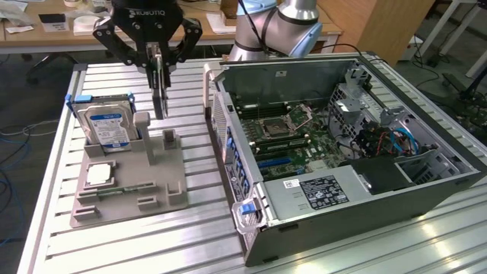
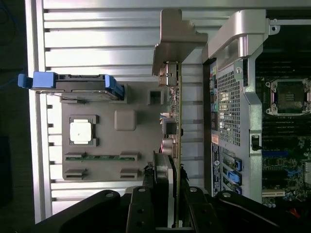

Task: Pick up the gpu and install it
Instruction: 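Pick up the gpu and move the gpu toward the slot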

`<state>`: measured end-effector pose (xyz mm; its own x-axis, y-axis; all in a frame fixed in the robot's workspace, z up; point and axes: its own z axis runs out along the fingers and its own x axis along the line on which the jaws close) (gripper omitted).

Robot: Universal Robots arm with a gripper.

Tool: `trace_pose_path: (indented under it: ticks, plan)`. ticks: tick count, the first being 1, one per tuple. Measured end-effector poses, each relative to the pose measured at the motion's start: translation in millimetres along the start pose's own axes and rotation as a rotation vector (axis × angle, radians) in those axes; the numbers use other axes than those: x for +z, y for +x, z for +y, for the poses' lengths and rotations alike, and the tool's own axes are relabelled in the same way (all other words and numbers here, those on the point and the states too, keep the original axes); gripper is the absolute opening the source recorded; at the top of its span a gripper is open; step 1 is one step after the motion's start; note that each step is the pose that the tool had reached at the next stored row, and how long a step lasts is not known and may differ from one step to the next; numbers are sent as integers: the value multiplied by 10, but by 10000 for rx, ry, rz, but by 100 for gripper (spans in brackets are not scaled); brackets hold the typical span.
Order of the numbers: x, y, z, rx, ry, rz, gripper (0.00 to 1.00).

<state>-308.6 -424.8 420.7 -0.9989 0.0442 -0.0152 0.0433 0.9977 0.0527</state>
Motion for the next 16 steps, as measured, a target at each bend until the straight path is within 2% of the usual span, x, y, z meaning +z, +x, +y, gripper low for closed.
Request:
trace_pose_path:
  ticks: [5,16]
  plan:
    - [4,-185,8,1,-1,-1,28]
    - [9,-398,18,2,-2,-1,28]
